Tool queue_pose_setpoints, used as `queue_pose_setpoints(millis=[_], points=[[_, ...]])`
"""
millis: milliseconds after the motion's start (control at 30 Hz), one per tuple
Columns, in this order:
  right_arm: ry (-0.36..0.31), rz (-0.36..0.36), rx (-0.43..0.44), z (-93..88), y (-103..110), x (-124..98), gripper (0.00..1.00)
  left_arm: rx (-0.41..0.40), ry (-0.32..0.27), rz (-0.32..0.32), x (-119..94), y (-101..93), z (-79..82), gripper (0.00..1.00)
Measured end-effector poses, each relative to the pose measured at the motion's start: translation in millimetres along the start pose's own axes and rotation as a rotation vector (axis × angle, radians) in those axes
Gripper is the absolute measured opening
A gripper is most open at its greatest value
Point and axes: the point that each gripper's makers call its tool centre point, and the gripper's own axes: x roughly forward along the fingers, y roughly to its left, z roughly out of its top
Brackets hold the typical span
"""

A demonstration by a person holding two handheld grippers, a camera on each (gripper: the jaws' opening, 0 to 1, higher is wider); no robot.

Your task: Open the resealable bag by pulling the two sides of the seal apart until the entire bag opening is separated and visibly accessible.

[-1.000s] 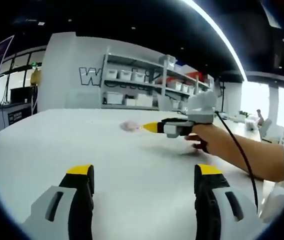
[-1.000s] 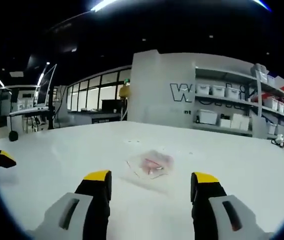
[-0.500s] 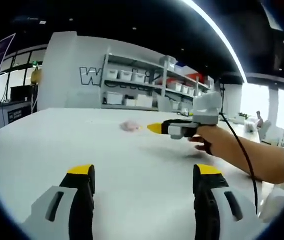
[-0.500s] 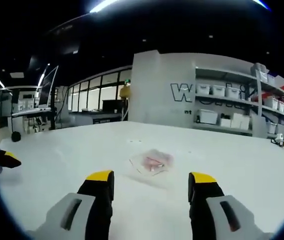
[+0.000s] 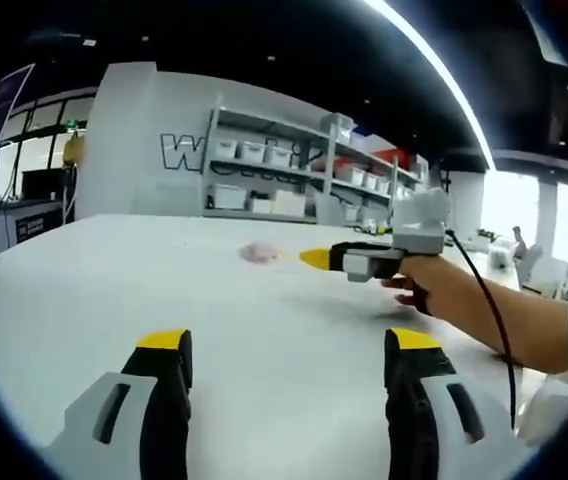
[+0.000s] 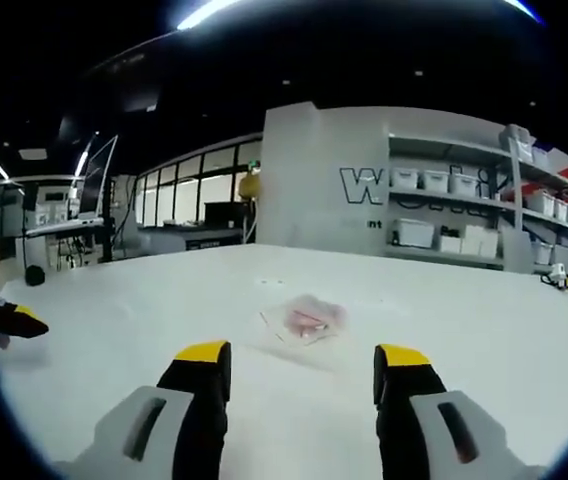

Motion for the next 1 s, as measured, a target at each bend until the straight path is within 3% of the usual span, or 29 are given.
queue_pose_setpoints(millis=[1000], points=[[-0.010,0.004,0.000,4.0,-3.8,-1.7,0.55,-0.004,0.005,0.006,-0.6,0.0,-2.9,0.78]])
